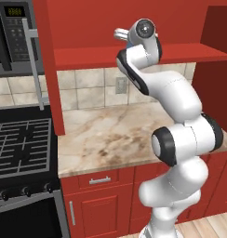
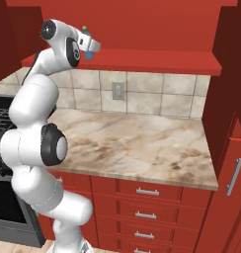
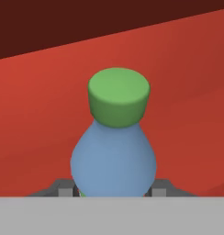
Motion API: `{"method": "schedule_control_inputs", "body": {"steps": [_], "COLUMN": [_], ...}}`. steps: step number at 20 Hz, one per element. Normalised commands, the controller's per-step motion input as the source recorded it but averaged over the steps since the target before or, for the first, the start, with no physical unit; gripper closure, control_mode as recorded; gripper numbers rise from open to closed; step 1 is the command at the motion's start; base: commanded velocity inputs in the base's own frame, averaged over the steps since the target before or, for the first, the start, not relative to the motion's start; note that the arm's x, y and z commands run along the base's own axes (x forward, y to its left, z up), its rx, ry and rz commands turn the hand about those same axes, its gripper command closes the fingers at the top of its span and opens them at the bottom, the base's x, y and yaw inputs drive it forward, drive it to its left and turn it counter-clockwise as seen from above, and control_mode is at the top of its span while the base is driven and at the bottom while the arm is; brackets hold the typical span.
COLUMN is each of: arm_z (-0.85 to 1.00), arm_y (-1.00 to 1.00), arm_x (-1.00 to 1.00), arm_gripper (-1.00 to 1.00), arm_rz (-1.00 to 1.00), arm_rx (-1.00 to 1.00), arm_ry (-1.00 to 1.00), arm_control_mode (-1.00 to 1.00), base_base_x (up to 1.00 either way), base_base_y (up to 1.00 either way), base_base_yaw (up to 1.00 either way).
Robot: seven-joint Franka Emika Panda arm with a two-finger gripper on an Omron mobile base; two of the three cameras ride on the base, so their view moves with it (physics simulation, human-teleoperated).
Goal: Sort all alcoholic drinks to one cabinet, and non-alcoholic drinks to the other.
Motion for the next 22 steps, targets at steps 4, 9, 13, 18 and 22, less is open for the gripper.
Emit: {"method": "schedule_control_inputs", "body": {"steps": [4,9,13,18,22], "arm_z": [-0.04,-0.13,-0.22,-0.35,-0.19], "arm_y": [0.00,0.00,0.00,0.00,0.00], "arm_x": [0.41,0.26,0.17,0.10,0.02], "arm_gripper": [1.00,1.00,1.00,1.00,1.00], "arm_rz": [0.00,0.00,0.00,0.00,0.00], "arm_rx": [0.00,0.00,0.00,0.00,0.00], "arm_ry": [0.00,0.00,0.00,0.00,0.00], "arm_control_mode": [-1.00,-1.00,-1.00,-1.00,-1.00], "base_base_x": [0.00,0.00,0.00,0.00,0.00], "base_base_y": [0.00,0.00,0.00,0.00,0.00], "base_base_yaw": [0.00,0.00,0.00,0.00,0.00]}}
